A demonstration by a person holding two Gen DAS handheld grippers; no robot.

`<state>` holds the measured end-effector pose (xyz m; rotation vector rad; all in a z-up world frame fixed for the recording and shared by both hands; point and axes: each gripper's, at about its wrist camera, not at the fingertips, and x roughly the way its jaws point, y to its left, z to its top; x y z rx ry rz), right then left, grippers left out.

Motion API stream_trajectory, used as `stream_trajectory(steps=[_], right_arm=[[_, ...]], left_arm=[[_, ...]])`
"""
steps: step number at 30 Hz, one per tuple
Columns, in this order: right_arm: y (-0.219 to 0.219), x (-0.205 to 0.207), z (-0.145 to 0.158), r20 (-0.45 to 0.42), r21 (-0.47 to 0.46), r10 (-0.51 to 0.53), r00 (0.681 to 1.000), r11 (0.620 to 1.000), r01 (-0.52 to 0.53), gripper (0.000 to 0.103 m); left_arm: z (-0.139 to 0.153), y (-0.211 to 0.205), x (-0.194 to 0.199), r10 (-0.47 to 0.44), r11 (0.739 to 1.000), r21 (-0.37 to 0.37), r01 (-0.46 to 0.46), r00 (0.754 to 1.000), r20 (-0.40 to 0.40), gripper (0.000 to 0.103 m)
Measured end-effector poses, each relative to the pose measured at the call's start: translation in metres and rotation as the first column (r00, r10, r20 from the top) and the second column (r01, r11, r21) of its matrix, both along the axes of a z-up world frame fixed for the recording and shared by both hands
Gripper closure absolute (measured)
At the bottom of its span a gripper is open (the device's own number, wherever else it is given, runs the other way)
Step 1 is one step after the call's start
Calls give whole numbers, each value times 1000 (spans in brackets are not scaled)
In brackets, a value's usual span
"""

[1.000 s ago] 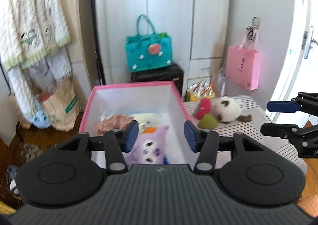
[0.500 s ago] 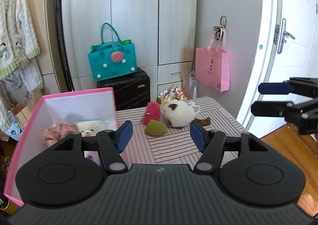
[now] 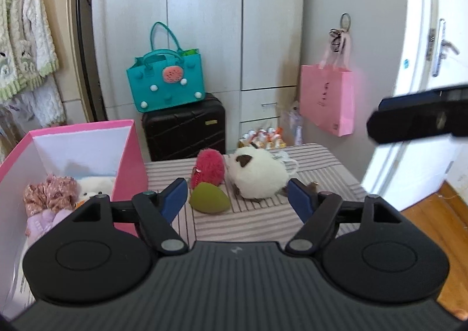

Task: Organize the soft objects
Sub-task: 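Reach the right gripper to the red pom-pom plush while the left approaches the green sponge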

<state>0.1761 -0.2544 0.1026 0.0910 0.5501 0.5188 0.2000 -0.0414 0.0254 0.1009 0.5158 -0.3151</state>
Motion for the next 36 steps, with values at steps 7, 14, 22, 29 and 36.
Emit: stream_trajectory(steps=[7, 14, 22, 29, 36], right_arm=[[0, 60, -5, -94, 41, 69, 993, 997, -65, 14], [25, 127, -26, -217, 30, 126, 968, 992, -123, 14], [43, 183, -60, -322, 37, 154, 934, 988, -150, 15], [56, 220, -80, -399, 50, 170, 901, 985, -163, 16], [66, 244, -103, -460, 24, 156, 874, 986, -163, 20]], left_arm=[[-29, -18, 28, 74, 988, 133, -73, 997, -4, 27], [-50, -23, 51, 113, 979, 172, -106, 993, -32, 27], [-58, -21, 68, 151, 977, 157, -143, 987, -45, 27], [-64, -18, 79, 166, 977, 147, -155, 984, -65, 27], [-72, -13, 88, 182, 973, 160, -166, 979, -90, 27]])
